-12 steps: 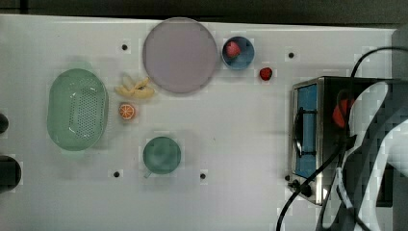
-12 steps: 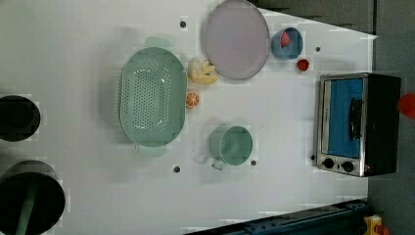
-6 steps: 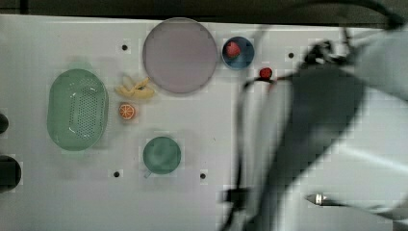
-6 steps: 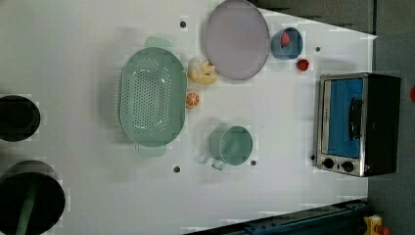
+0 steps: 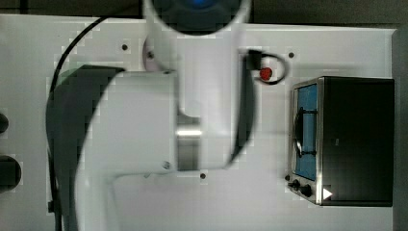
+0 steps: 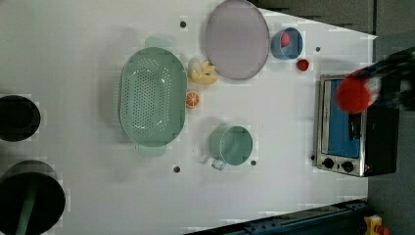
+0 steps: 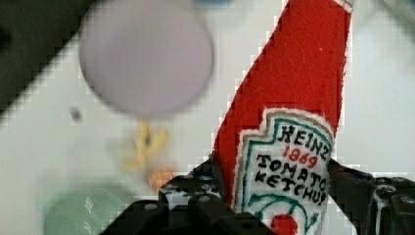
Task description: Pick Ketchup from oven and place it on table.
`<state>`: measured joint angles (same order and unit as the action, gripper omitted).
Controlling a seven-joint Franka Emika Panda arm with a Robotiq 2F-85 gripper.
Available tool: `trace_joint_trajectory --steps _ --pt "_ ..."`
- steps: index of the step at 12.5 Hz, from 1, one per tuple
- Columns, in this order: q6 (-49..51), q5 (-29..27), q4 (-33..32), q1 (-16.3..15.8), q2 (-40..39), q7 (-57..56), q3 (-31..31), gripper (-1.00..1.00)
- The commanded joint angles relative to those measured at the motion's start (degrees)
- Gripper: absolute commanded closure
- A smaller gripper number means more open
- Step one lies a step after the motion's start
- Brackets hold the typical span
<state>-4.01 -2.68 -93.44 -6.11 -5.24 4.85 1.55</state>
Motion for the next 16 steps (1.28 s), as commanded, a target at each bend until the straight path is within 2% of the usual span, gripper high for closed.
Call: trace_joint_trajectory --steps 1,9,11,16 --pt "-3.8 1.4 -8.1 1.5 0.3 0.3 1.2 -0.27" --pt "-35.4 2.1 -34.6 1.7 -2.9 0.3 2.8 -0.26" --pt "-41.7 1.9 -36.6 1.7 -6.3 0.3 2.8 -0.27" --pt "-46.5 1.9 -37.0 1.8 -12.0 0.4 3.4 -0.27"
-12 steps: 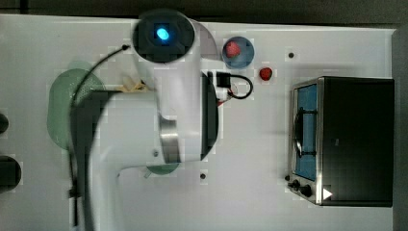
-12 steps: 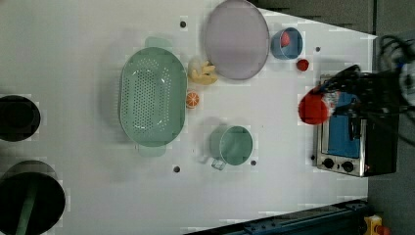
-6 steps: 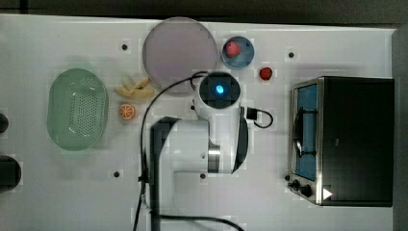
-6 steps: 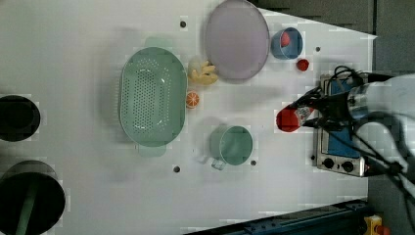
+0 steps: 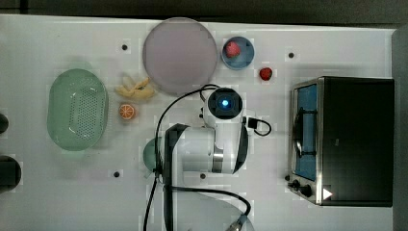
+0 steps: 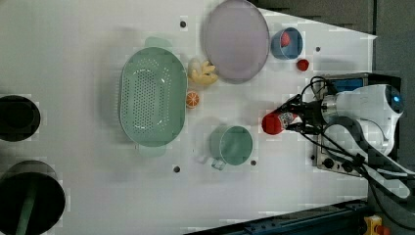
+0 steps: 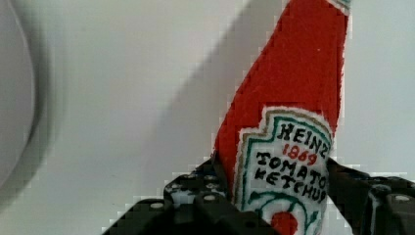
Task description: Pick Ketchup from oven and place it on table.
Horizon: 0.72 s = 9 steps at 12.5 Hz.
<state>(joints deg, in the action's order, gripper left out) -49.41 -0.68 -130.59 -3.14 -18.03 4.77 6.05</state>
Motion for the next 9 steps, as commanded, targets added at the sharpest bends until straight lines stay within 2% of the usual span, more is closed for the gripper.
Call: trace_joint_trajectory --steps 1,4,7,9 --pt "-1.6 -0.1 0.0 -1.2 0.7 0.6 -1.0 -0.32" --pt "-1.6 -0.1 -0.3 -1.2 0.7 0.6 -0.8 -1.0" --pt "-1.2 -0.1 0.7 -1.2 2.6 3.4 -1.0 -1.0" --pt "1.2 -0.1 2.6 -1.2 6.8 4.6 -1.0 -1.0"
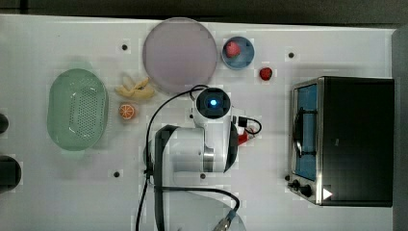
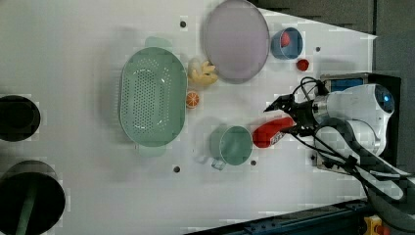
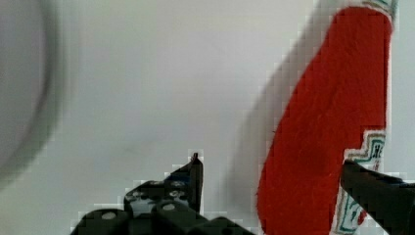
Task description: Pick Ketchup from oven and place it on table.
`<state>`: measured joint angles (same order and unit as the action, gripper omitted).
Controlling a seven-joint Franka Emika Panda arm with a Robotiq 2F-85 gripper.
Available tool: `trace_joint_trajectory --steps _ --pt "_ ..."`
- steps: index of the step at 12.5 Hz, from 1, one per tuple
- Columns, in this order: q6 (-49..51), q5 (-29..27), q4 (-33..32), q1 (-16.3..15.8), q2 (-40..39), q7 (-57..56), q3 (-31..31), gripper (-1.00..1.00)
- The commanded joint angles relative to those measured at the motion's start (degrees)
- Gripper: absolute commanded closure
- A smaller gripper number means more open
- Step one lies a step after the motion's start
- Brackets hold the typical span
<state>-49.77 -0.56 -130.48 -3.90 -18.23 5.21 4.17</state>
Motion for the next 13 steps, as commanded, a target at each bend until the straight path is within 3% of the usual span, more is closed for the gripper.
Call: trace_joint_trajectory --steps 1,5,9,13 --pt "3.7 -0.2 4.2 -0.5 9.6 4.1 0.9 -1.0" --pt "16.8 -0.1 15.8 -0.4 17.6 4.1 1.0 -1.0" --pt "40.6 0.0 27.3 -0.4 20.8 4.1 1.0 -1.0" --pt "50.1 0.2 35.4 -0.3 21.7 4.1 1.3 -1.0"
